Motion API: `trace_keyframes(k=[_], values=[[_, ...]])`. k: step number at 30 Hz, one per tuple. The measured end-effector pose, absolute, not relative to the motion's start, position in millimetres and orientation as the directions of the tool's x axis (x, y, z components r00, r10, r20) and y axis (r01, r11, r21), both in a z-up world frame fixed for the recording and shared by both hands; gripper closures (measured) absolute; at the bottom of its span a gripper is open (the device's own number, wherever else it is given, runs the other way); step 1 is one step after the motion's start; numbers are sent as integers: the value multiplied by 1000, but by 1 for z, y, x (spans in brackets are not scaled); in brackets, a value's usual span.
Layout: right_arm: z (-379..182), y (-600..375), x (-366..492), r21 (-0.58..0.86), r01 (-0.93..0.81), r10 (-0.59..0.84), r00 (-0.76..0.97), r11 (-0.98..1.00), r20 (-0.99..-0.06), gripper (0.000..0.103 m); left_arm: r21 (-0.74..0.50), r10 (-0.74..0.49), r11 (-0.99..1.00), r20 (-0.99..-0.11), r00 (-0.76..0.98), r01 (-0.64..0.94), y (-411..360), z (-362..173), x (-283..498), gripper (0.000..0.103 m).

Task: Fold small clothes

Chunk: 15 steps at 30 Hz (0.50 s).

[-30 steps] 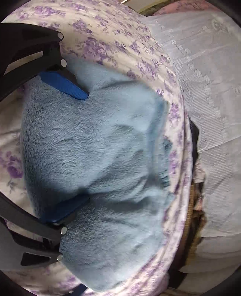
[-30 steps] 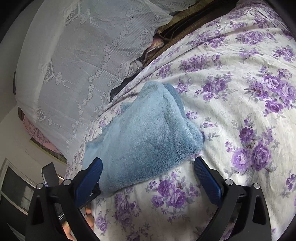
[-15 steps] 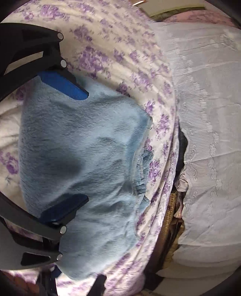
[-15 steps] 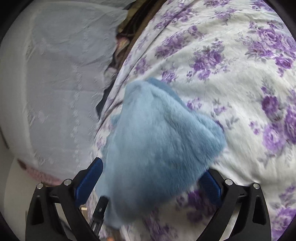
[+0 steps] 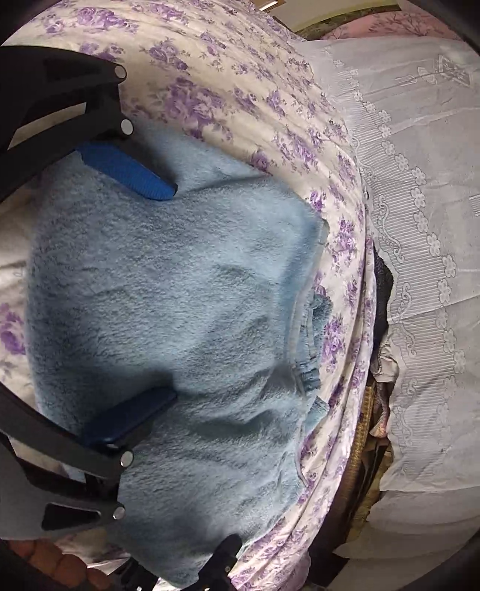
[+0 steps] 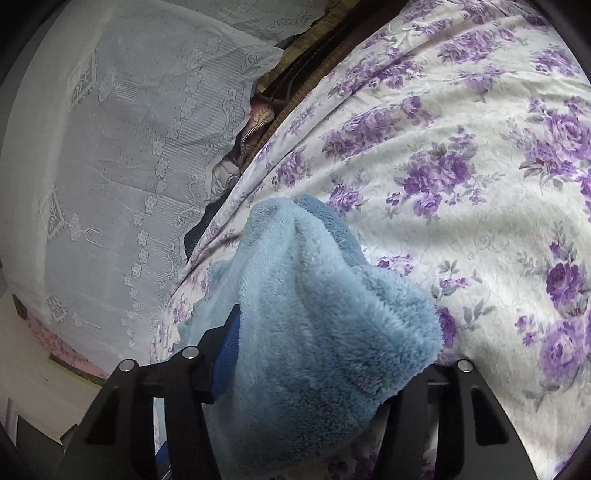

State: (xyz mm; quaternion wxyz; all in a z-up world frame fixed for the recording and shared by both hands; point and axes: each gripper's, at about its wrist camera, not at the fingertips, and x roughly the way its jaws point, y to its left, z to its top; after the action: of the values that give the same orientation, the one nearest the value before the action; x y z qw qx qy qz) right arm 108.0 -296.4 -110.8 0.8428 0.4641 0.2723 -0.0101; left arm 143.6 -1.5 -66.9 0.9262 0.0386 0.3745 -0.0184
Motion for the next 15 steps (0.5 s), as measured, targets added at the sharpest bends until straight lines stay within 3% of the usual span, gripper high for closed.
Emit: trace_keyframes(k=[7,15], values=[[-111,-299,111,792,250,255,856,557,-450,58,106,9,991,-685,728,87,16,-47,127,4],[-104,-295,112,760,255,238,849,598,-472,60,123,85,992,-724,685,7,98,-41,132,4]])
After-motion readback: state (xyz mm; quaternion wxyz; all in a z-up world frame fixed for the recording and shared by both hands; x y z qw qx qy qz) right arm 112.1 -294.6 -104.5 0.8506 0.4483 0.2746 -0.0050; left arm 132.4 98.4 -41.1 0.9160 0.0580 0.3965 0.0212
